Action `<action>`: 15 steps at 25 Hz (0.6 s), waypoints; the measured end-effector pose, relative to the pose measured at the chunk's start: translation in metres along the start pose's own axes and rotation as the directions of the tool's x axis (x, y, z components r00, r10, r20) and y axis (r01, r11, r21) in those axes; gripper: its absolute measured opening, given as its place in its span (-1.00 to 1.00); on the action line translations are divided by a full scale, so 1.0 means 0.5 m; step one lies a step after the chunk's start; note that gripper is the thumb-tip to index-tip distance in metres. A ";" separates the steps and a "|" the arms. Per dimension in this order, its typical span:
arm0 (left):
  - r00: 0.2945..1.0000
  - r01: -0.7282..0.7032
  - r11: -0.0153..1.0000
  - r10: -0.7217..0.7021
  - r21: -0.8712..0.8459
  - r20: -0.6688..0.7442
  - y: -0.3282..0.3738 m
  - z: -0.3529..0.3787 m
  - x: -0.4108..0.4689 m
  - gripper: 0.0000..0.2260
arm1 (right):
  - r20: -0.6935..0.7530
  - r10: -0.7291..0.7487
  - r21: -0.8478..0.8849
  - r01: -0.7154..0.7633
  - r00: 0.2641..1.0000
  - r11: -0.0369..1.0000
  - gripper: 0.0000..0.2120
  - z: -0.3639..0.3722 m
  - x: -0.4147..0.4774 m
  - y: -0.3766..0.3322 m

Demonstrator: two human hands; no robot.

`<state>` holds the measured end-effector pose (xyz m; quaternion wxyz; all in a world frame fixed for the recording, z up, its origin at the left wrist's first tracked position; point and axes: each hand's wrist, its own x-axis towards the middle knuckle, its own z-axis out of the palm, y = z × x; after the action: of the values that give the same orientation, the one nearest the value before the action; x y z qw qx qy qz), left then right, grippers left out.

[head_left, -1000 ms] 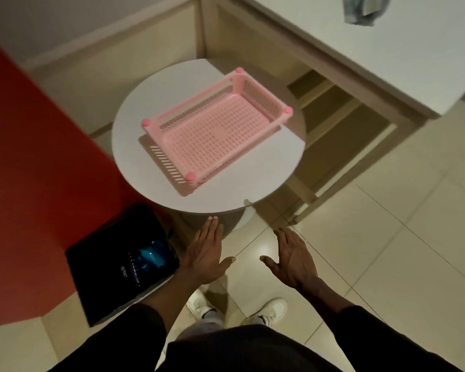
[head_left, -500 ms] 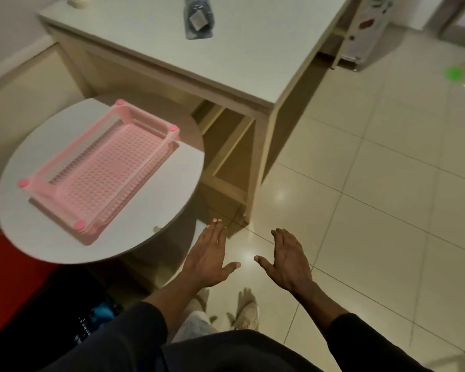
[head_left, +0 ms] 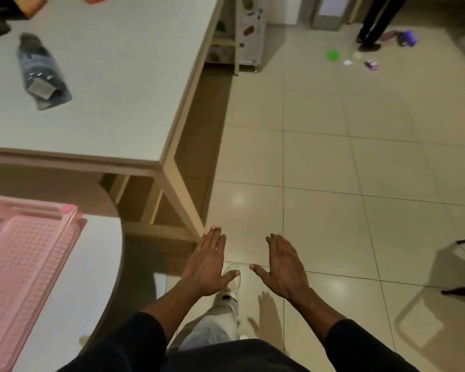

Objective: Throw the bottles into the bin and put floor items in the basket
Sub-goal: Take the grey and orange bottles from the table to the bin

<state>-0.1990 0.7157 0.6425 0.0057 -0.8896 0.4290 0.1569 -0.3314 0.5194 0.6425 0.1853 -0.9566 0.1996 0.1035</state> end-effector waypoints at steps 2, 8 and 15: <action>0.998 -0.058 0.998 0.058 0.020 -0.009 -0.006 -0.020 0.075 -0.01 | -0.013 0.047 -0.009 -0.047 0.999 0.999 -0.09 -0.022 0.048 0.025; 0.983 -0.183 0.982 0.183 0.039 -0.009 -0.014 -0.082 0.267 -0.01 | -0.065 0.155 0.003 -0.155 0.986 0.988 -0.10 -0.101 0.172 0.071; 0.987 -0.161 0.987 0.160 0.024 0.027 -0.001 -0.110 0.431 0.00 | -0.072 0.181 0.009 -0.181 0.981 0.984 -0.10 -0.162 0.289 0.155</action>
<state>-0.0580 0.5441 0.6335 0.0100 -0.8499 0.5012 0.1621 -0.2239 0.3717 0.6526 0.1689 -0.9374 0.2923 0.0849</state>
